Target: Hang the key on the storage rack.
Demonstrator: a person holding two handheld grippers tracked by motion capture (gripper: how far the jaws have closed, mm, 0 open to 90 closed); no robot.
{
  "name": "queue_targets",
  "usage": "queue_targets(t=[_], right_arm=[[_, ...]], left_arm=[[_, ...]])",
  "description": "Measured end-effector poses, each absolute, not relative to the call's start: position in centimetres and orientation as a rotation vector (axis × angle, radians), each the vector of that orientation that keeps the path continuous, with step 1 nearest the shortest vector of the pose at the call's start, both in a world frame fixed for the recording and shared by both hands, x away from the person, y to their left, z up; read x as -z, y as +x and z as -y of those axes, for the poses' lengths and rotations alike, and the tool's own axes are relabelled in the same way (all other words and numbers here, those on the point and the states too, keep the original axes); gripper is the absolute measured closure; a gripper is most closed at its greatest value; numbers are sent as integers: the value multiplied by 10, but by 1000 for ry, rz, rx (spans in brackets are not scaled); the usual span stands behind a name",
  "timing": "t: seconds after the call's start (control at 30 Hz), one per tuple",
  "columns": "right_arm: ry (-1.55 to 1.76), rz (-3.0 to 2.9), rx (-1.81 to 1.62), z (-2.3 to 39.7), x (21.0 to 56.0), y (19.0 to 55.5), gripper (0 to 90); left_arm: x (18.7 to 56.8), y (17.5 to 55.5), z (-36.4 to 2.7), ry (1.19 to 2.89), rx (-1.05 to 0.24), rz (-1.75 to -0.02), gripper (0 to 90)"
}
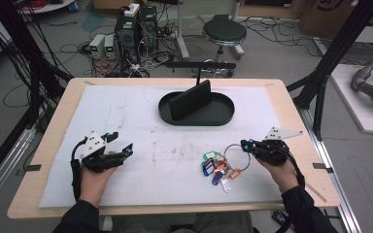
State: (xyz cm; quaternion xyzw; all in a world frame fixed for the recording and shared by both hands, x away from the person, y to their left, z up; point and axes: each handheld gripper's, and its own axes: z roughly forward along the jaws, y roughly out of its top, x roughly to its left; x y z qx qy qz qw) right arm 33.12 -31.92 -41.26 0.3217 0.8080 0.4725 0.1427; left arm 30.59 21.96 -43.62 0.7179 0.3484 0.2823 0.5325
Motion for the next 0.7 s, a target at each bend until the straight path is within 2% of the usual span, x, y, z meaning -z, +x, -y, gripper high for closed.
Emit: queue_targets(t=[0.17, 0.37, 0.7], right_arm=[[925, -2359, -1401, 317, 410, 329, 870], [965, -2466, -1408, 317, 412, 332, 807], [931, -2509, -1382, 309, 411, 332, 847]], left_arm=[[436, 306, -219, 1709, -673, -830, 282], [436, 306, -219, 1713, -672, -828, 282], [436, 306, -219, 1712, -670, -824, 282]])
